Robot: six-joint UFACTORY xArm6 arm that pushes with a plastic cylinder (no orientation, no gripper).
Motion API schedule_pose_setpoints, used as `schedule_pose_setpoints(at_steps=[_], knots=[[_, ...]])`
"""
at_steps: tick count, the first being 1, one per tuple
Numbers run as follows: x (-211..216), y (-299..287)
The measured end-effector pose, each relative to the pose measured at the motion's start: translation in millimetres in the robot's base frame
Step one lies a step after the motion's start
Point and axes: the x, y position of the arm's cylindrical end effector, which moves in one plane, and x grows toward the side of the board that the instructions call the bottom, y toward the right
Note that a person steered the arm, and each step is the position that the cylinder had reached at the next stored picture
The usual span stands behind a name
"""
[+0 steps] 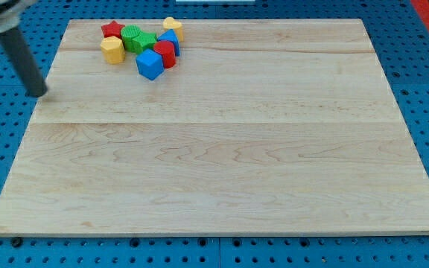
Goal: Move robot arm towards the red star
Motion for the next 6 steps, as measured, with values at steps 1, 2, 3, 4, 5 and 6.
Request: schedule_pose_setpoints(at_steps=[1,2,3,4,5,6], knots=[[-9,-2],[-15,-2],[-77,-1],[-165,24],[-193,61],[-166,102]])
